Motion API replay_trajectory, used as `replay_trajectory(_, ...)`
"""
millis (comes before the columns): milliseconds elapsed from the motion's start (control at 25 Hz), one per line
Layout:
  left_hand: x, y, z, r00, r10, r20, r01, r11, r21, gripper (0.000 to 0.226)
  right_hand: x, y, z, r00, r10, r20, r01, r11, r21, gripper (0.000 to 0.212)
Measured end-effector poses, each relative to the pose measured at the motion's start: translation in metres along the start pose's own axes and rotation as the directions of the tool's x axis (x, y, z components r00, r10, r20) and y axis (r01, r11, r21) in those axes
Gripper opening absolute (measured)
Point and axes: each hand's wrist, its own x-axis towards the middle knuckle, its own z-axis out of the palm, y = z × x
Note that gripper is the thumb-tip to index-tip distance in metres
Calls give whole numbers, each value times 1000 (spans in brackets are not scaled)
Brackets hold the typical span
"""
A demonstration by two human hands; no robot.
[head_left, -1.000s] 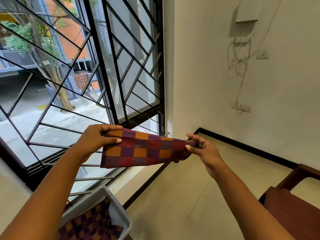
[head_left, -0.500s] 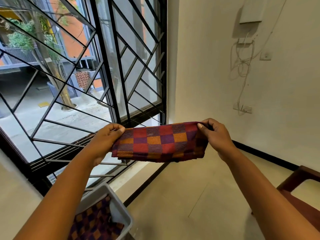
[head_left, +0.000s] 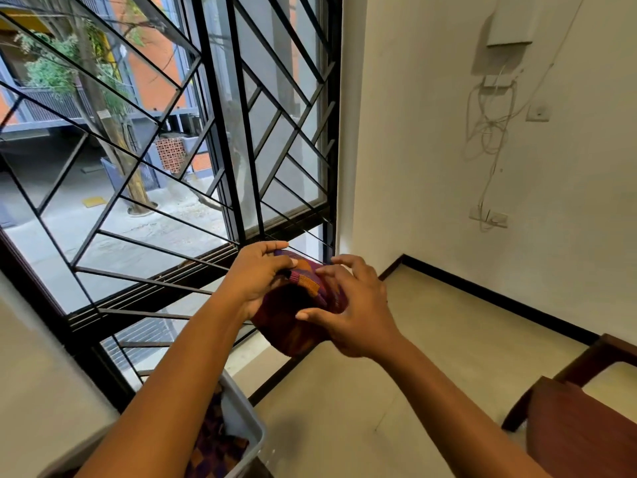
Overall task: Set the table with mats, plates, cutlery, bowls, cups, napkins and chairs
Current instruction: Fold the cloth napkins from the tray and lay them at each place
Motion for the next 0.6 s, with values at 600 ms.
replay_trajectory(600,-17,-43,-52,871,397,289,-490,658,572,39,41,4,-15,966,249,-75,-158,790,592,9)
